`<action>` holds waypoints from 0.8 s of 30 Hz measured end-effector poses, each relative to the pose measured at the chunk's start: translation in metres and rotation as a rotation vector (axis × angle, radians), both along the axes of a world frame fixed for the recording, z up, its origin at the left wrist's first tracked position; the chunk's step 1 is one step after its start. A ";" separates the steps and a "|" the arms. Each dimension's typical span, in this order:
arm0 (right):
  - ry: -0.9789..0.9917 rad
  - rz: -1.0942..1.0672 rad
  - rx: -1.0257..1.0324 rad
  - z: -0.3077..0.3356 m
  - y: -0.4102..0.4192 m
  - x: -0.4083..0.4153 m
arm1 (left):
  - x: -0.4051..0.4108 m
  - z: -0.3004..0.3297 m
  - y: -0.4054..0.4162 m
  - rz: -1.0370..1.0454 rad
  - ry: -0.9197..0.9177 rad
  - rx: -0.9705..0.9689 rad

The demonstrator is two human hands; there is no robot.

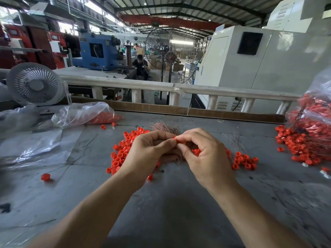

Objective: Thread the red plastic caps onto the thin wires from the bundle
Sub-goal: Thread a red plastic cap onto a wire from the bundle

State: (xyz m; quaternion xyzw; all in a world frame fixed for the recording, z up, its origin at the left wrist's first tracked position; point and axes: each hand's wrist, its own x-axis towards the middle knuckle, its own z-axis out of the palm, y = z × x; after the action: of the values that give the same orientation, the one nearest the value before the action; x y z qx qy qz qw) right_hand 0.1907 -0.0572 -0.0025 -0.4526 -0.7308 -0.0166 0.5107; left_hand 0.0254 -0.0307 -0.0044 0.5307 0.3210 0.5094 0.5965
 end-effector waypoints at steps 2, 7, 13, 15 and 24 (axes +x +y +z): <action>-0.048 -0.035 -0.004 0.000 0.000 -0.003 | 0.000 -0.001 0.000 -0.001 -0.007 -0.031; -0.161 -0.203 0.062 -0.002 -0.002 -0.013 | 0.003 -0.002 -0.001 -0.024 -0.034 -0.122; -0.168 -0.248 0.125 -0.002 -0.003 -0.017 | 0.002 0.003 -0.001 -0.067 -0.122 -0.204; -0.157 -0.256 0.141 -0.002 -0.002 -0.014 | 0.002 0.004 -0.001 -0.079 -0.141 -0.208; -0.186 -0.267 0.162 -0.003 -0.001 -0.013 | 0.003 0.004 -0.002 -0.058 -0.061 -0.173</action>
State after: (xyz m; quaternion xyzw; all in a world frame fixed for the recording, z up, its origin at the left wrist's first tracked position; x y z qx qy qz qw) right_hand 0.1773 -0.0582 -0.0056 -0.4997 -0.7044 -0.1848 0.4690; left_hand 0.0287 -0.0324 -0.0006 0.4705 0.3301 0.4782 0.6641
